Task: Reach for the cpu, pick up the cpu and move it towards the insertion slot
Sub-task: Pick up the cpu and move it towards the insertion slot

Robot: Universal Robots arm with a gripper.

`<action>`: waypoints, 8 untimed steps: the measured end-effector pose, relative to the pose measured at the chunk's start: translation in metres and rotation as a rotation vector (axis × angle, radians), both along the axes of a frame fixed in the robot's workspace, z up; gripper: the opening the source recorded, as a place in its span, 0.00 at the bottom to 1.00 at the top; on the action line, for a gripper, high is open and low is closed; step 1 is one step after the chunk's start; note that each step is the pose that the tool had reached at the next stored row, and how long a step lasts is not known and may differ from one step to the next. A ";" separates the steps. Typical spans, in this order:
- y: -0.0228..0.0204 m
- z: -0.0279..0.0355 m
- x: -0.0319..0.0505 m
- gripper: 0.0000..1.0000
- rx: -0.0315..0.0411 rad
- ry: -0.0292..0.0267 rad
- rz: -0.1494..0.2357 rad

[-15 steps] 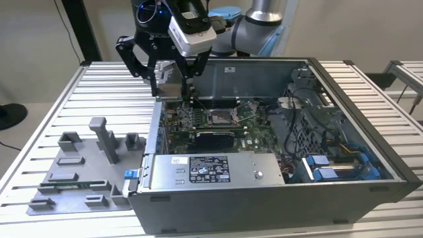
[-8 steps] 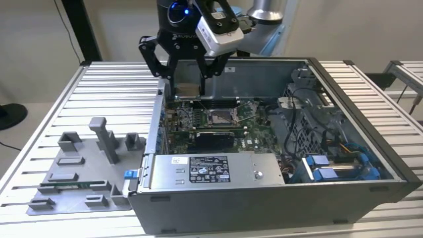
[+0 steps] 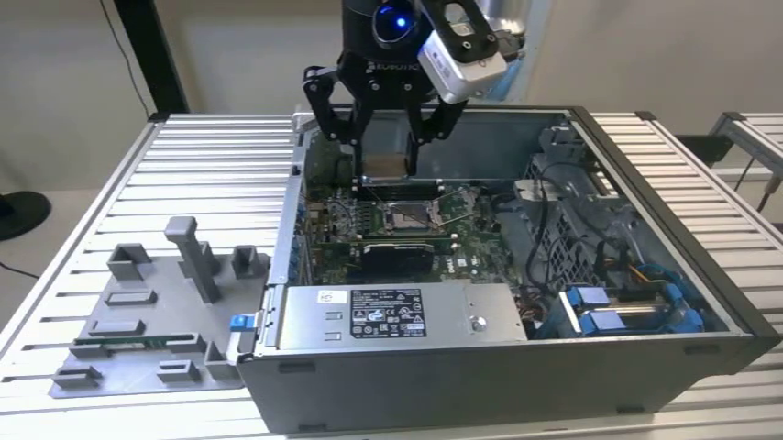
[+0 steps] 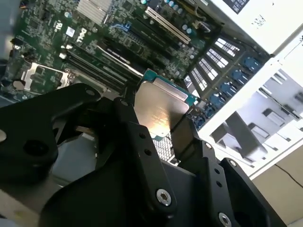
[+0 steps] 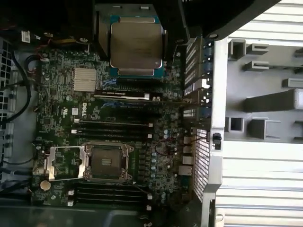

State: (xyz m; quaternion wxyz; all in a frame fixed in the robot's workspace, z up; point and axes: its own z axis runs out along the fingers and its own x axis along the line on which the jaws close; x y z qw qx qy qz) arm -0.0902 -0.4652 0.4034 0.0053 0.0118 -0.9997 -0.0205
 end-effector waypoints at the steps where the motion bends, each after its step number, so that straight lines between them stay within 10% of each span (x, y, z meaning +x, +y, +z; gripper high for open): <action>1: 0.0000 0.0000 0.0039 0.00 -0.0001 0.0001 0.000; 8: 0.0000 0.0000 0.0321 0.00 0.0000 0.0000 0.000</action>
